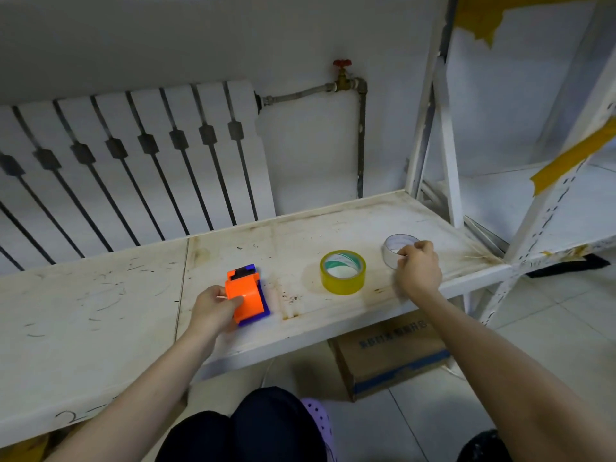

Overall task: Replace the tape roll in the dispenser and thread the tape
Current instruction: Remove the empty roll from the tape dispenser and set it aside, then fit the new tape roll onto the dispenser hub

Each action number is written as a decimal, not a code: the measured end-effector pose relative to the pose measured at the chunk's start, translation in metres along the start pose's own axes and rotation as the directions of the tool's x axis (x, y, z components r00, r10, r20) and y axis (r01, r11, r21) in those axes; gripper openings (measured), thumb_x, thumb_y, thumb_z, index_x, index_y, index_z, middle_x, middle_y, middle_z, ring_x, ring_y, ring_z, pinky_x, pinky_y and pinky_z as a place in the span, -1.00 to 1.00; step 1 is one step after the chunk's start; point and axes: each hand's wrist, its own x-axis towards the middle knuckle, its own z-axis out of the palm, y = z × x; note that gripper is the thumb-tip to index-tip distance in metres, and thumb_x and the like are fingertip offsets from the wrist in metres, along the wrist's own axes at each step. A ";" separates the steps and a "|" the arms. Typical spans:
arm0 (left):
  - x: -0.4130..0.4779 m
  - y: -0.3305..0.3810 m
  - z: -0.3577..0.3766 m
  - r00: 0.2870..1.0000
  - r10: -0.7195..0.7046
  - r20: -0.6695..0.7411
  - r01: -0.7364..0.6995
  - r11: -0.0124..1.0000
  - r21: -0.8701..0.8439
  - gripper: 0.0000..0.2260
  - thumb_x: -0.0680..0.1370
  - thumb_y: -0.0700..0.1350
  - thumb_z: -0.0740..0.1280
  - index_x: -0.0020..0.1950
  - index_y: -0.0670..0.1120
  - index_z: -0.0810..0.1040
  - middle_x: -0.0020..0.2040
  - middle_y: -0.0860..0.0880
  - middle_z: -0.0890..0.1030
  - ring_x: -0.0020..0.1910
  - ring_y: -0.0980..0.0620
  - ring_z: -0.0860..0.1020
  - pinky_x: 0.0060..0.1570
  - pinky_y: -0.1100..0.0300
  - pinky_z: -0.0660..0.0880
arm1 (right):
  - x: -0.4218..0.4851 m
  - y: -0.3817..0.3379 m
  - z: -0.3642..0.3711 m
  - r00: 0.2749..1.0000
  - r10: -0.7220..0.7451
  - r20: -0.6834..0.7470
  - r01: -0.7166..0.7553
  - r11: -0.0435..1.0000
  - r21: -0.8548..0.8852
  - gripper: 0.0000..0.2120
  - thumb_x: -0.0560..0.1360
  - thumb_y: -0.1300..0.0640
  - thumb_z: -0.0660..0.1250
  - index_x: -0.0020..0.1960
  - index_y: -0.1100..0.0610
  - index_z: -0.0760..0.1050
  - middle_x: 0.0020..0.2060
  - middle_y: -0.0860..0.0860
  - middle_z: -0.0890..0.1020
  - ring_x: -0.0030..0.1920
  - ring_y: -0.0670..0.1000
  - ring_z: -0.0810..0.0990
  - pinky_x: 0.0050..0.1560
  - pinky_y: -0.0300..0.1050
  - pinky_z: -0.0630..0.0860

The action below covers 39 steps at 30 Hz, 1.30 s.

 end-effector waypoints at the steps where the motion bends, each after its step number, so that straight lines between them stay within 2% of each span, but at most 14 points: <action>1: -0.001 0.001 0.000 1.000 -0.003 0.001 0.003 1.000 0.005 -0.92 0.53 -0.23 0.30 0.00 -0.17 0.44 -0.03 -0.18 0.53 -0.11 -0.14 0.49 -0.37 0.15 0.36 | 0.000 0.002 0.000 1.000 0.001 0.023 -0.001 1.000 -0.002 -0.77 0.54 0.23 0.19 0.13 0.19 0.55 0.29 0.15 0.39 0.23 0.21 0.40 0.07 0.09 0.45; 5: -0.003 0.003 0.001 1.000 -0.006 0.005 0.006 1.000 0.013 -0.89 0.54 -0.21 0.30 0.03 -0.17 0.42 -0.01 -0.16 0.50 -0.08 -0.13 0.47 -0.37 0.15 0.34 | -0.003 -0.008 0.000 0.999 -0.007 0.045 0.010 0.997 -0.077 -0.60 0.46 0.30 0.24 0.30 0.18 0.40 0.39 0.17 0.33 0.38 0.21 0.28 0.31 0.13 0.32; 8: -0.003 0.002 0.001 1.000 -0.010 0.001 0.010 1.000 -0.012 -0.91 0.54 -0.20 0.30 0.01 -0.18 0.44 -0.01 -0.18 0.51 -0.09 -0.14 0.48 -0.39 0.15 0.34 | -0.013 -0.031 0.002 0.983 -0.185 0.013 0.185 0.983 -0.018 -0.58 0.46 0.29 0.25 0.32 0.21 0.37 0.38 0.17 0.36 0.38 0.19 0.30 0.36 0.08 0.30; 12: -0.004 0.001 -0.001 1.000 -0.027 0.008 0.027 0.999 -0.040 -0.89 0.56 -0.18 0.27 -0.15 -0.17 0.46 -0.14 -0.15 0.52 -0.18 -0.10 0.48 -0.37 0.17 0.35 | -0.039 -0.062 0.005 0.867 -0.471 0.163 0.447 0.880 0.161 -0.79 0.54 0.17 0.21 0.11 0.18 0.51 0.04 0.14 0.61 0.02 0.18 0.57 -0.02 0.00 0.51; 14: -0.004 -0.001 -0.002 0.999 -0.031 0.014 0.031 0.998 -0.049 -0.80 0.57 -0.20 0.27 -0.27 -0.13 0.43 -0.25 -0.11 0.49 -0.28 -0.03 0.44 -0.36 0.17 0.37 | -0.050 -0.074 0.012 0.799 -0.525 0.295 0.534 0.844 0.054 -0.76 0.56 0.03 0.17 0.05 0.15 0.53 -0.09 0.10 0.64 -0.09 0.16 0.60 -0.17 -0.05 0.49; 16: -0.003 -0.003 -0.003 0.999 -0.037 0.034 0.039 0.998 -0.053 -0.79 0.57 -0.22 0.27 -0.28 -0.13 0.43 -0.24 -0.12 0.49 -0.24 -0.08 0.47 -0.22 0.07 0.47 | -0.056 -0.080 0.021 0.801 -0.514 0.308 0.563 0.820 -0.097 -0.72 0.54 -0.06 0.19 0.03 0.13 0.53 -0.13 0.05 0.64 -0.12 0.11 0.60 -0.20 -0.11 0.42; 19: -0.002 -0.006 -0.007 0.997 -0.054 0.061 0.058 0.996 -0.063 -0.83 0.57 -0.26 0.25 -0.22 -0.13 0.46 -0.16 -0.12 0.52 -0.06 -0.17 0.51 0.03 -0.10 0.52 | -0.059 -0.083 0.032 0.840 -0.448 0.306 0.521 0.823 -0.224 -0.82 0.53 0.10 0.21 0.05 0.12 0.52 -0.06 0.04 0.65 -0.06 0.09 0.59 -0.11 -0.13 0.29; 22: -0.002 -0.010 -0.011 0.996 -0.071 0.058 0.077 0.990 -0.119 -0.84 0.57 -0.28 0.24 -0.20 -0.11 0.47 -0.07 -0.17 0.53 0.00 -0.20 0.52 0.08 -0.14 0.53 | -0.063 -0.083 0.034 0.855 -0.416 0.310 0.484 0.855 -0.187 -0.79 0.50 0.21 0.21 0.11 0.10 0.52 -0.01 0.06 0.65 -0.02 0.10 0.58 -0.02 -0.12 0.33; 24: -0.005 -0.012 -0.013 0.997 -0.071 0.039 0.077 0.977 -0.200 -0.80 0.56 -0.32 0.24 -0.25 -0.13 0.45 -0.14 -0.15 0.52 -0.09 -0.16 0.52 0.01 -0.10 0.54 | -0.069 -0.084 0.030 0.854 -0.426 0.299 0.465 0.882 -0.072 -0.75 0.52 0.19 0.22 0.17 0.10 0.51 0.06 0.08 0.65 0.02 0.13 0.58 0.03 -0.09 0.43; 27: -0.008 -0.015 -0.015 0.999 -0.040 0.007 0.040 0.957 -0.287 -0.75 0.55 -0.38 0.21 -0.31 -0.17 0.41 -0.24 -0.15 0.46 -0.18 -0.11 0.48 -0.11 0.01 0.52 | -0.077 -0.090 0.020 0.867 -0.384 0.317 0.310 0.915 0.259 -0.71 0.52 0.18 0.27 0.22 0.18 0.50 0.09 0.13 0.61 0.08 0.14 0.55 0.00 -0.13 0.46; 31: -0.009 -0.017 -0.023 1.000 -0.018 -0.014 0.012 0.941 -0.337 -0.73 0.54 -0.39 0.21 -0.33 -0.16 0.40 -0.27 -0.14 0.44 -0.14 -0.11 0.47 0.01 -0.10 0.53 | -0.090 -0.109 0.007 0.834 -0.427 0.350 0.197 0.822 0.534 -0.90 0.51 0.26 0.27 -0.03 0.18 0.55 -0.16 0.05 0.62 -0.13 0.02 0.56 -0.13 -0.20 0.45; 34: -0.014 -0.016 -0.028 0.999 0.033 -0.013 -0.036 0.942 -0.333 -0.74 0.54 -0.38 0.22 -0.32 -0.15 0.42 -0.29 -0.15 0.45 -0.26 -0.07 0.46 -0.19 0.07 0.49 | -0.103 -0.123 -0.002 0.811 -0.396 0.431 -0.026 0.712 0.701 -0.86 0.54 0.29 0.23 -0.13 0.12 0.51 -0.26 -0.03 0.55 -0.23 -0.08 0.51 -0.16 -0.25 0.43; 37: -0.013 -0.020 -0.035 0.992 0.113 -0.049 -0.122 0.957 -0.262 -0.75 0.51 -0.36 0.27 -0.35 -0.14 0.41 -0.26 -0.18 0.42 -0.23 -0.07 0.42 -0.17 0.05 0.41 | -0.115 -0.142 -0.006 0.791 -0.338 0.509 -0.255 0.575 0.778 -0.87 0.59 0.22 0.18 -0.09 0.10 0.47 -0.18 0.02 0.54 -0.15 -0.01 0.52 -0.06 -0.12 0.44; 39: -0.012 -0.023 -0.039 0.982 0.172 -0.081 -0.185 0.963 -0.197 -0.84 0.46 -0.32 0.32 -0.32 -0.20 0.46 -0.29 -0.16 0.41 -0.24 -0.06 0.42 -0.18 0.05 0.38 | -0.122 -0.157 -0.009 0.794 -0.320 0.517 -0.328 0.490 0.807 -0.89 0.60 0.21 0.16 -0.05 0.11 0.44 -0.12 0.01 0.56 -0.10 -0.04 0.55 -0.07 -0.16 0.49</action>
